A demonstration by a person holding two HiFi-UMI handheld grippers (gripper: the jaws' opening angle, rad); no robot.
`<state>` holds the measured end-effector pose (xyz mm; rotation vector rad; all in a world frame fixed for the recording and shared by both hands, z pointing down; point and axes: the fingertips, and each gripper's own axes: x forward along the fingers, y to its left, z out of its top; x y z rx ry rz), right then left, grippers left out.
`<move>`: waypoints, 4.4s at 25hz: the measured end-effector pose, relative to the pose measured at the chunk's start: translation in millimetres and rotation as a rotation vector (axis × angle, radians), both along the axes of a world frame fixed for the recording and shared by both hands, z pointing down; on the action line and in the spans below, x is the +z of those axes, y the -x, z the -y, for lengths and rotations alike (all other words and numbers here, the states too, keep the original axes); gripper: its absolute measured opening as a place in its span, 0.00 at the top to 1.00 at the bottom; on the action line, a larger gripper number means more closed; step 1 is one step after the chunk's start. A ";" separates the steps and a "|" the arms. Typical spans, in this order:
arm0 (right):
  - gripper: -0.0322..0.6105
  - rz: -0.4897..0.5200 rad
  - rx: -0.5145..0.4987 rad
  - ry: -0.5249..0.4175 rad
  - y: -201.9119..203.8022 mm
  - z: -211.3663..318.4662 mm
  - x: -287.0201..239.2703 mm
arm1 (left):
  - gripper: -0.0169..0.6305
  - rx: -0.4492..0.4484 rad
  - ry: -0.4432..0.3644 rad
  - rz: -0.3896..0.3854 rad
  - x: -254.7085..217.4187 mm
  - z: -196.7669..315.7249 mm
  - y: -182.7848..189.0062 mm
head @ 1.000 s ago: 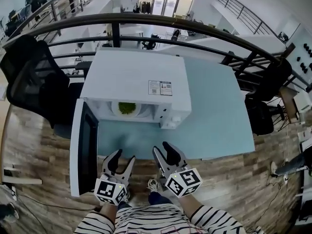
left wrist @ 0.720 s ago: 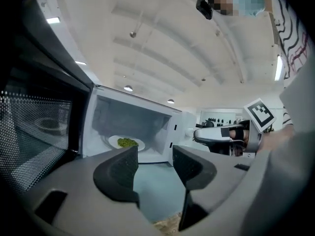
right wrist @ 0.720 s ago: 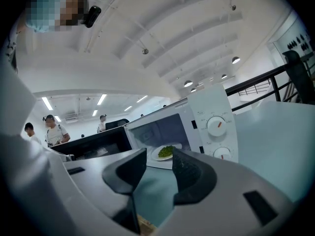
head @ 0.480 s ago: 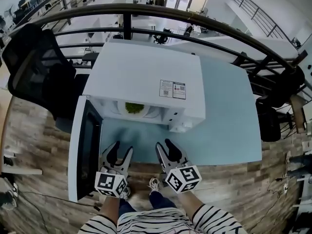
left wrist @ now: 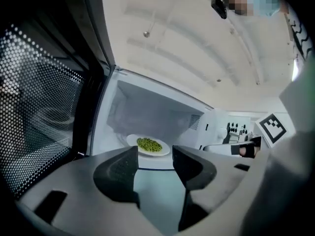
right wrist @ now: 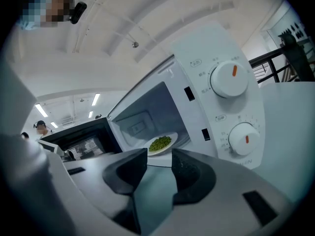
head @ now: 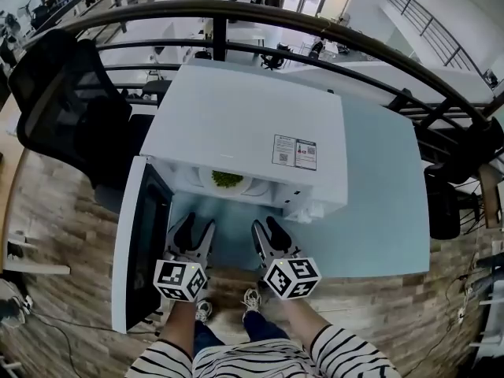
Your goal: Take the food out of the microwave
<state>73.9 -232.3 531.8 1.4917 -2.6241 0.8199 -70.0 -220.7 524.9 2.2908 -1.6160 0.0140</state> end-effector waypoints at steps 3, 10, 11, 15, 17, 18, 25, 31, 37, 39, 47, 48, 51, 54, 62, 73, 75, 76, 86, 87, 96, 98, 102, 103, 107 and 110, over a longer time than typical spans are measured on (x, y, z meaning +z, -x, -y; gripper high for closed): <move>0.69 -0.003 -0.007 0.017 7.4 10.3 6.6 | 0.67 -0.011 0.006 -0.009 2.2 14.0 3.5; 0.70 -0.021 -0.037 0.021 30.0 30.8 17.6 | 0.67 -0.003 0.041 -0.028 16.5 46.0 5.7; 0.70 -0.026 -0.038 0.017 31.5 33.5 17.9 | 0.67 -0.004 0.050 -0.033 19.3 49.9 5.7; 0.71 -0.033 -0.026 0.011 33.1 44.1 19.2 | 0.67 -0.011 0.083 -0.059 28.3 60.3 7.1; 0.71 -0.031 -0.015 0.017 32.6 49.2 22.4 | 0.67 -0.014 0.098 -0.072 33.1 63.9 8.2; 0.71 -0.031 -0.011 0.019 32.5 51.6 24.1 | 0.67 -0.015 0.106 -0.076 35.5 65.8 8.7; 0.71 -0.026 0.019 0.013 36.9 64.1 30.0 | 0.67 -0.031 0.115 -0.092 39.9 75.4 15.5; 0.71 -0.029 0.031 0.007 41.4 74.1 34.1 | 0.67 -0.017 0.078 -0.083 34.7 84.5 19.6; 0.71 -0.014 0.037 -0.003 45.3 84.7 31.8 | 0.67 0.022 0.065 -0.079 32.8 93.4 13.5; 0.71 -0.007 0.031 0.004 47.5 87.4 33.4 | 0.67 0.032 0.071 -0.082 34.6 95.5 10.6; 0.71 0.026 0.010 0.023 49.5 88.4 35.0 | 0.67 0.068 0.082 -0.089 36.0 94.3 4.6; 0.71 0.028 0.007 0.024 49.1 87.5 34.2 | 0.67 0.070 0.084 -0.090 35.8 93.2 3.6; 0.71 0.031 -0.015 0.012 49.6 81.4 29.4 | 0.67 0.088 0.091 -0.092 35.7 87.4 -3.3; 0.74 0.026 -0.026 -0.003 49.9 75.2 24.8 | 0.67 0.102 0.093 -0.093 33.8 81.5 -12.1; 0.74 0.029 0.024 0.033 31.6 74.9 33.3 | 0.67 0.055 0.114 -0.126 38.2 73.8 -5.9; 0.74 0.031 0.032 0.035 36.4 84.1 34.5 | 0.67 0.064 0.120 -0.136 38.0 87.8 -6.6; 0.74 0.029 0.029 0.034 38.0 84.4 33.7 | 0.67 0.073 0.120 -0.134 37.5 87.8 -8.9; 0.74 0.028 0.028 0.034 38.5 84.2 33.3 | 0.67 0.076 0.121 -0.131 37.3 87.6 -9.8; 0.74 0.040 -0.003 0.028 43.3 78.6 31.2 | 0.67 0.089 0.117 -0.135 36.3 83.5 -11.5; 0.74 0.047 0.001 0.034 42.9 78.5 32.0 | 0.67 0.084 0.122 -0.141 37.4 83.1 -11.1; 0.74 0.075 0.023 0.086 40.0 77.6 42.4 | 0.68 -0.009 0.244 -0.364 51.3 81.9 -1.1; 0.74 0.090 0.027 0.098 39.9 77.6 44.3 | 0.69 -0.016 0.265 -0.410 51.9 83.5 -1.1; 0.74 0.139 0.037 0.126 42.1 78.5 44.6 | 0.73 -0.014 0.314 -0.469 56.2 84.9 -4.3; 0.74 0.150 0.041 0.133 42.6 78.6 44.6 | 0.75 -0.012 0.325 -0.475 57.4 84.7 -6.0; 0.74 0.175 0.055 0.146 43.9 79.1 44.6 | 0.80 -0.016 0.344 -0.507 59.3 85.0 -9.8; 0.74 0.193 0.065 0.157 44.6 80.1 44.1 | 0.82 -0.033 0.351 -0.554 58.5 86.1 -10.0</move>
